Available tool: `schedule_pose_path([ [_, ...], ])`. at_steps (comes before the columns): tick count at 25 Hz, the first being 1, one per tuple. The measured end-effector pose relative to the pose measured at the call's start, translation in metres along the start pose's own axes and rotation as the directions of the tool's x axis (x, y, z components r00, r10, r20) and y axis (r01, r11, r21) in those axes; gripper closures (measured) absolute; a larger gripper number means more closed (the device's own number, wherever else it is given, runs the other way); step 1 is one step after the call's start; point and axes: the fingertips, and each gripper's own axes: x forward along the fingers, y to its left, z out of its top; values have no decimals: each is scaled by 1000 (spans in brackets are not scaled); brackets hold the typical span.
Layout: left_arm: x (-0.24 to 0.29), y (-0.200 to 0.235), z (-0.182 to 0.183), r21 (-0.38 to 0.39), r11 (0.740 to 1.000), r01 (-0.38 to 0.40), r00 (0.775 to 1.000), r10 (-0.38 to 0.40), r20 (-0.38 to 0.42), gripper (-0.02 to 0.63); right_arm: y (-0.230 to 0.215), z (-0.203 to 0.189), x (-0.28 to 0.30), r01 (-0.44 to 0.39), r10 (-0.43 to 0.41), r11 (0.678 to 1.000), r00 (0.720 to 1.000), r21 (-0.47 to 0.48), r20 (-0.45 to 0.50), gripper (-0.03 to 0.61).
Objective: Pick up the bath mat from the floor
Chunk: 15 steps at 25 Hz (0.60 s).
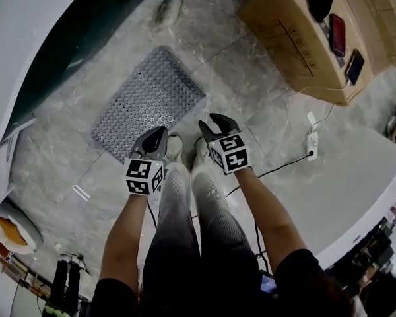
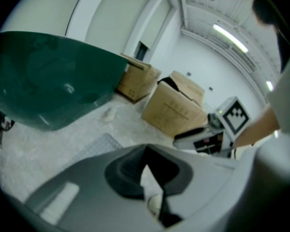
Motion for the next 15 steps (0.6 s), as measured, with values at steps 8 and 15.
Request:
schedule_pose_path([
  [8,45,34,-45,-6,999,-49,999,49,-9,607,-36,-27,65,28,-30,998,999,-57,-33,413],
  [15,86,68,-69,0,995,-97,995,97,16,607,-71,-56,125,43,-49,995,997,-93,-63,411],
])
